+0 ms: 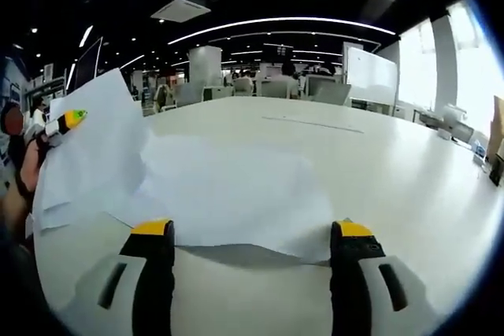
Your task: Organize the stack of printing papers by aligning and flattening the scattered papers on the table
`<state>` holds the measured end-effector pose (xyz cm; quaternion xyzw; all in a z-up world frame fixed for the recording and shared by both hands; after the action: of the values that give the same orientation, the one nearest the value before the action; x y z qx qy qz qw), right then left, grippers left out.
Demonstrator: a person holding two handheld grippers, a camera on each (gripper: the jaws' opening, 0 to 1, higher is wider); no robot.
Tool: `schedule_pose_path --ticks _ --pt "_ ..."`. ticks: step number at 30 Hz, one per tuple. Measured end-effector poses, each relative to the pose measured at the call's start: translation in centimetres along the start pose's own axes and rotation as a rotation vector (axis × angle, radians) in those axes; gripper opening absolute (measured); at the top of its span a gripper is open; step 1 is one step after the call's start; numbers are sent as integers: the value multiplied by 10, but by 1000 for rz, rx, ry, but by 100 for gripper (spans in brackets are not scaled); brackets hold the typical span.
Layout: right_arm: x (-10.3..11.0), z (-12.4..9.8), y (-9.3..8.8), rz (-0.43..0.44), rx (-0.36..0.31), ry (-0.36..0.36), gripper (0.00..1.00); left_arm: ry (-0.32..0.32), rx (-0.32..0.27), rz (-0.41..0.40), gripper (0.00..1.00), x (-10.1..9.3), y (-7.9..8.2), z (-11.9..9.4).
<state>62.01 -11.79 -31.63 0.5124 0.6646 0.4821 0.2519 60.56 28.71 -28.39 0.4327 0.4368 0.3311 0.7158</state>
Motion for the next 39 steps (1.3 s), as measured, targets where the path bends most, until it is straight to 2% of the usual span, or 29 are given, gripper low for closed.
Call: schedule_pose_path --ticks 8,16,23,30,39 --pt "2 -1 0 -7 0 15 71 0 1 2 11 0 0 0" --pt "6 -2 -3 -36 -7 68 59 0 12 6 11 0 -1 0" --pt "12 -10 -6 -44 -5 84 52 -1 6 1 11 0 -1 0" --pt "15 -9 -5 -72 -3 125 34 -3 8 3 11 0 -1 0" --pt "14 -1 -1 -73 6 142 29 -3 10 0 11 0 -1 1"
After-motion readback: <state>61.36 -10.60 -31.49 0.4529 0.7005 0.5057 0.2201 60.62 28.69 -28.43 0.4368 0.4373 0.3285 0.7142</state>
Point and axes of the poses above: the point that each gripper's makers call its tool centre point, and the gripper's own axes: z roughly forward along the fingers, x roughly to its left, y roughly out of its top, the point moved 9 cm from there along -z, roughly backward along the fingers, and after that the axes turned 10 degrees about z, right-handed, at the moved point
